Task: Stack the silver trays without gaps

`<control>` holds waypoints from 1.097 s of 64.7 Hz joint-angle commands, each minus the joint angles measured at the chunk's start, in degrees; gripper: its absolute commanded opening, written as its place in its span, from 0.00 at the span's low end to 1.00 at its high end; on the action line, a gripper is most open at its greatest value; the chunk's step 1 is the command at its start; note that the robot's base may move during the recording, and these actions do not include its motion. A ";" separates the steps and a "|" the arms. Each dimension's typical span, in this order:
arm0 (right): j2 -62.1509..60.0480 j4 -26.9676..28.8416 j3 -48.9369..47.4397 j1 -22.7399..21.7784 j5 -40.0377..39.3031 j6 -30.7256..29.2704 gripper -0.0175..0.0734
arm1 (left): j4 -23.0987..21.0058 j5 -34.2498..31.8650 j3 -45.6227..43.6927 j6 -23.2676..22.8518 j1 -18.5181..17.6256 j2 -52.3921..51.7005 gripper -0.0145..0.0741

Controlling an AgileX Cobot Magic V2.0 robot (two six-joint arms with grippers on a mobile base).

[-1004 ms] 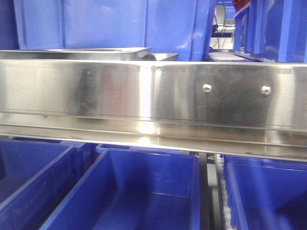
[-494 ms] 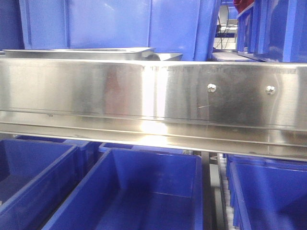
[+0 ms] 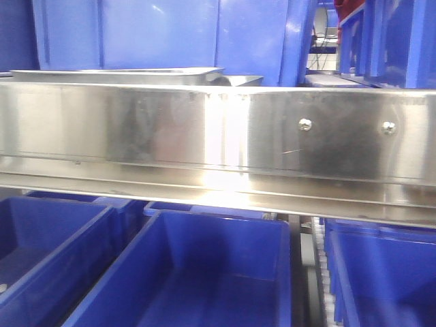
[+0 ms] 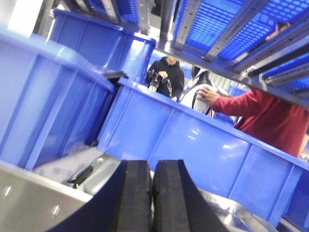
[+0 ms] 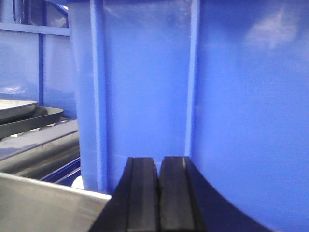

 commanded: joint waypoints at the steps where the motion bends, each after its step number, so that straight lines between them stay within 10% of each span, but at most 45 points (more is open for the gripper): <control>1: -0.24 -0.10 -0.02 -0.24 -1.46 -0.19 0.12 | -0.56 -0.57 1.46 -0.33 0.22 -0.77 0.17; 35: -0.24 -0.10 -0.02 -0.24 -1.46 -0.19 0.12 | 6.15 2.06 3.97 0.58 0.71 -0.77 0.17; 53: -0.24 -0.10 -0.02 -0.24 -1.46 -0.19 0.12 | -13.92 7.49 3.97 26.11 0.84 -0.77 0.17; 71: -0.24 -0.10 -0.02 -0.24 -1.46 -0.19 0.12 | -11.80 4.08 3.97 31.70 0.84 -0.77 0.17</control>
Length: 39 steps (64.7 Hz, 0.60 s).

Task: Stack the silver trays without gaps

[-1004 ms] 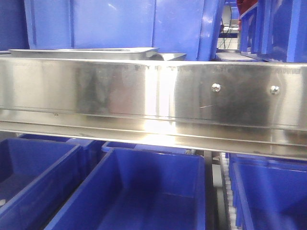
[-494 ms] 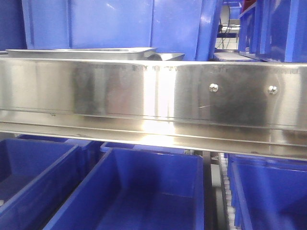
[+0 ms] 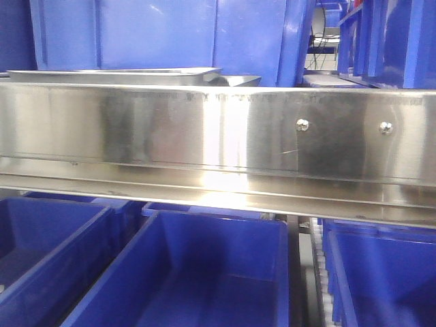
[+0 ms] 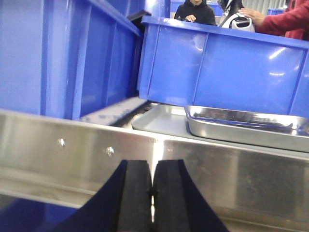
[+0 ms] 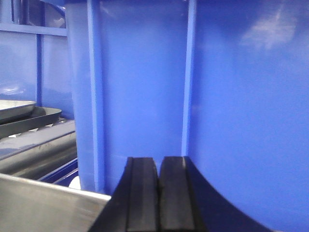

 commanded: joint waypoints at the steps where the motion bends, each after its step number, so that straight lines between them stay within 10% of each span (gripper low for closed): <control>1: -0.22 -0.10 -0.02 -0.24 -1.37 -0.19 0.12 | 0.31 -2.52 -0.11 0.70 0.10 -0.28 0.17; 39: -0.22 -0.10 -0.02 -0.24 -1.37 -0.19 0.12 | 0.20 -6.90 -0.11 0.70 0.10 -0.28 0.17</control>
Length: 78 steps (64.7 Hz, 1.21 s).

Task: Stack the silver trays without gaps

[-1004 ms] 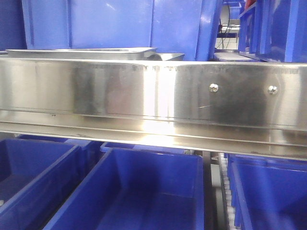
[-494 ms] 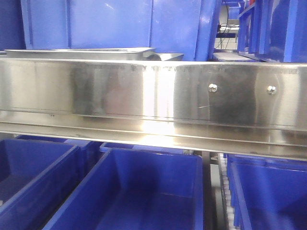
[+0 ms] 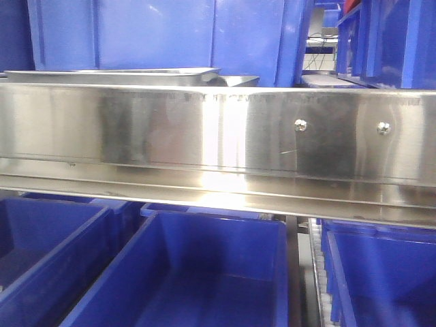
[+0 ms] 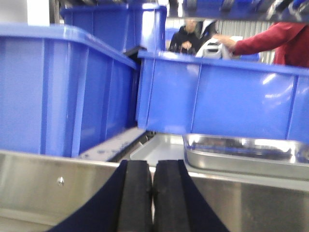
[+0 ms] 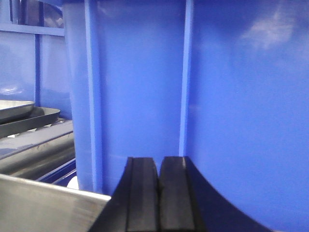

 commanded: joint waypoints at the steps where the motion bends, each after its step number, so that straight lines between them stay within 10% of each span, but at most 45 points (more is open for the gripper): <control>1: -0.22 -0.10 -0.02 -0.24 -1.37 -0.19 0.12 | 0.10 -1.47 -0.11 0.10 0.10 -0.28 0.17; 78: -0.22 -0.10 -0.02 -0.24 -1.37 -0.19 0.12 | 0.10 -1.34 -0.11 0.10 -1.09 -0.28 0.17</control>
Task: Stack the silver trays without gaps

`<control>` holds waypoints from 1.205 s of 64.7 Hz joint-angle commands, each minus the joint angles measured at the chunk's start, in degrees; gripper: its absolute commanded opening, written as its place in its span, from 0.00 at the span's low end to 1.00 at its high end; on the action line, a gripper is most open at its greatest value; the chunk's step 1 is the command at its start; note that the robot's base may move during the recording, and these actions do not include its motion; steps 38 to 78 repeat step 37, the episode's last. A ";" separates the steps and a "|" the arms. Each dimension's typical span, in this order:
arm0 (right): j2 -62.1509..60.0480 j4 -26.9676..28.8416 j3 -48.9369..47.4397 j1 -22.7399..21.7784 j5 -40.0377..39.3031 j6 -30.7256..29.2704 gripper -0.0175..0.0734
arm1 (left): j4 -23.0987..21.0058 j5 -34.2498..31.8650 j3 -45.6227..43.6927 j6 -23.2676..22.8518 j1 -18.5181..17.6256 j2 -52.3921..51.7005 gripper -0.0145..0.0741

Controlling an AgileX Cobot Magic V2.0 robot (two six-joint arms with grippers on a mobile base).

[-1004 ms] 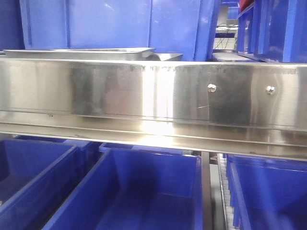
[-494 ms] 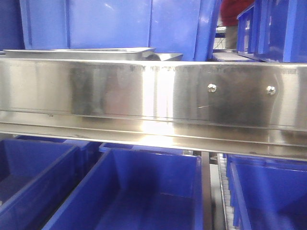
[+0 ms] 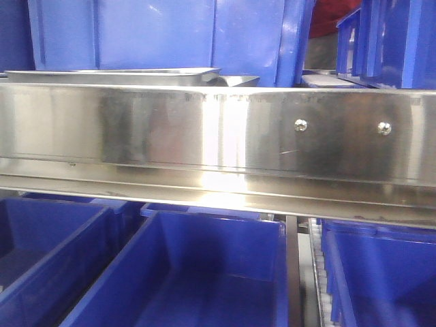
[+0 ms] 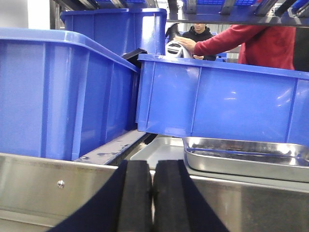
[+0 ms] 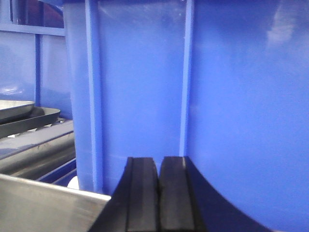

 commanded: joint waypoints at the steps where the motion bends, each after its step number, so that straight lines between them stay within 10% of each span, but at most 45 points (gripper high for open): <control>1: -0.22 -0.14 -0.02 -0.24 -1.37 -0.19 0.12 | 0.10 -1.22 -0.11 0.10 -1.03 -0.28 0.17; 78: -0.22 -0.14 -0.02 -0.24 -1.37 -0.19 0.12 | 0.10 -1.22 -0.11 0.10 -2.01 -0.28 0.17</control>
